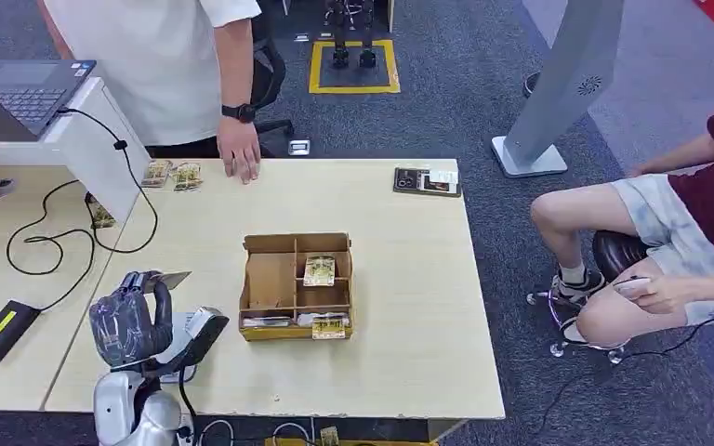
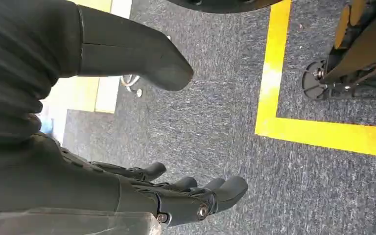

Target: Pass the card to the sensor for recognition and then transmit it.

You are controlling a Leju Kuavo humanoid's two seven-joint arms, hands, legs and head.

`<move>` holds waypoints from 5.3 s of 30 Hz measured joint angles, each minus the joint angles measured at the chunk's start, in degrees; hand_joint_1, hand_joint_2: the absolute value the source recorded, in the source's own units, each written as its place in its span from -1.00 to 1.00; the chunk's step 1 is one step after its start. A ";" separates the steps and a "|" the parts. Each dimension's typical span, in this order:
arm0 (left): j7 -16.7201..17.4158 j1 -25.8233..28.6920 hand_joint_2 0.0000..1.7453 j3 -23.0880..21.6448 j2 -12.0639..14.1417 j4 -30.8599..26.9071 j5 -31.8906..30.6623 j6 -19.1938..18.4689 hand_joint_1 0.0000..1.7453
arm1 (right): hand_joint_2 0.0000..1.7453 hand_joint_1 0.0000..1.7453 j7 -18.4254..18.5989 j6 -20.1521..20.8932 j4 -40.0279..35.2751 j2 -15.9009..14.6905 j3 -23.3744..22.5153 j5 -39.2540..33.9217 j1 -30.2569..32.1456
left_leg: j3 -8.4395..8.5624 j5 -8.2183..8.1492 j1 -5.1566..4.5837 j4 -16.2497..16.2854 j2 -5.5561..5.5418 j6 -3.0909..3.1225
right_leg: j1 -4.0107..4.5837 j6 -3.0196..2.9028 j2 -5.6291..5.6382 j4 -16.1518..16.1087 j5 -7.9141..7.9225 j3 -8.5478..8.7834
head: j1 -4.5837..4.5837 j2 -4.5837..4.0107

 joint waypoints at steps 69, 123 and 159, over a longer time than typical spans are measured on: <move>-11.10 3.84 1.00 -12.29 2.42 -3.69 5.18 0.17 1.00 | 1.00 -1.00 -0.59 2.62 -7.30 2.12 -2.60 2.32 1.44 | 0.16 0.01 -0.01 0.01 -0.02 0.01 | -0.01 0.01 -0.05 -0.02 0.01 0.14 | 0.00 0.00; -2.14 -13.67 1.00 -20.33 4.00 0.40 21.37 0.02 -1.00 | 1.00 -1.00 0.39 -1.33 0.72 0.09 1.36 3.89 -1.16 | 0.07 0.04 0.00 0.03 -0.01 0.04 | 0.00 0.00 -0.01 0.00 0.03 0.07 | 0.02 0.00; -4.37 9.45 1.00 -42.29 23.61 -15.39 27.06 -6.18 -1.00 | 1.00 -1.00 -0.44 1.31 -5.90 0.22 -0.13 2.54 2.52 | 0.03 0.00 0.00 0.00 0.00 0.03 | 0.00 0.01 -0.02 -0.02 0.00 0.00 | 0.02 0.00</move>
